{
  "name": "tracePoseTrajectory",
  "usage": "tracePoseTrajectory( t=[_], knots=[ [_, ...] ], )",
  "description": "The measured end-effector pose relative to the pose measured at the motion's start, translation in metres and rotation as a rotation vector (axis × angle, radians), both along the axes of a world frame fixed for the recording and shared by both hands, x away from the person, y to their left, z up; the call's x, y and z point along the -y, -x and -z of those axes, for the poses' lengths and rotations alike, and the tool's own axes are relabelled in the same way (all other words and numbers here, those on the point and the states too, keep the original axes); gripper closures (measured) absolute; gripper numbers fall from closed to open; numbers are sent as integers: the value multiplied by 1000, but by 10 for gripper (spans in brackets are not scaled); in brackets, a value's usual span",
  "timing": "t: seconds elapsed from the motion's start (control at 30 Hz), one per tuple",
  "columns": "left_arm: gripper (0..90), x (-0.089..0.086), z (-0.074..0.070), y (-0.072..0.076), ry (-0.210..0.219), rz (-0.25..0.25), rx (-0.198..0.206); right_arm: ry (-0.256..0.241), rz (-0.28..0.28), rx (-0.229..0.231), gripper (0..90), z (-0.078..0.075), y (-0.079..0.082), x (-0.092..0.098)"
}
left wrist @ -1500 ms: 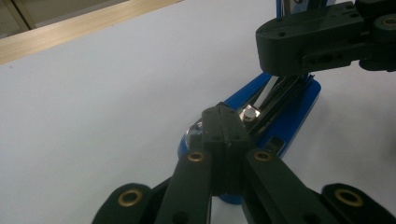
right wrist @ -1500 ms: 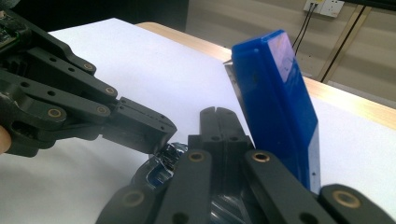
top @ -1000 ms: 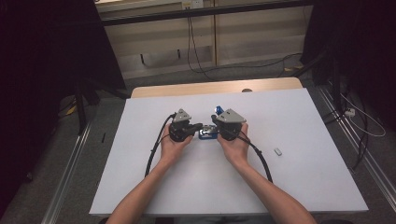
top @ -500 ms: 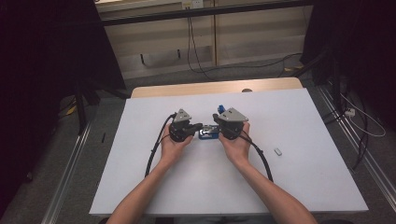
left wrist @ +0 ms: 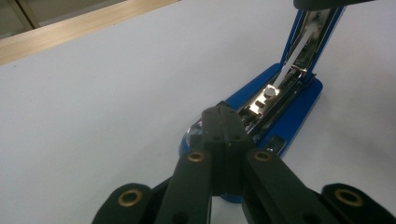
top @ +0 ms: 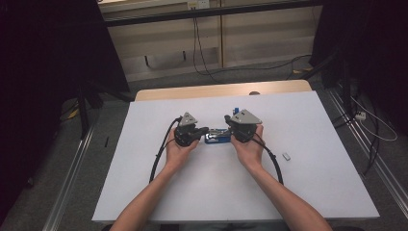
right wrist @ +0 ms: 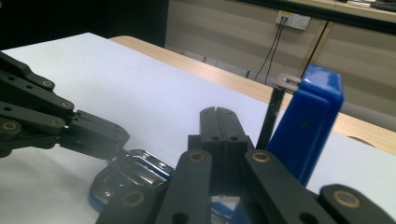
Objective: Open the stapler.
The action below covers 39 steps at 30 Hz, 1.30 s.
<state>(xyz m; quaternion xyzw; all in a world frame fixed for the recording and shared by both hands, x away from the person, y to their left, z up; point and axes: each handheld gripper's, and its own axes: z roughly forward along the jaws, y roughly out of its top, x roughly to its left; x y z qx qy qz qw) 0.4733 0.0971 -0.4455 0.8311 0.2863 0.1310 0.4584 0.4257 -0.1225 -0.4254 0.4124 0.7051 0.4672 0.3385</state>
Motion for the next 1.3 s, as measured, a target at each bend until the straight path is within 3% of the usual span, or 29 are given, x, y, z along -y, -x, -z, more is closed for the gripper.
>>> tracePoseTrajectory(
  t=[0.57, 1.3],
  knots=[
    [900, 0, 1, 0, 15, -5, -12, 0, 49, -11, 900, -3, 2, 25],
    [900, 0, 1, 1, 21, -9, -13, -8, 53, -45, 900, -1, 4, 43]
  ],
)
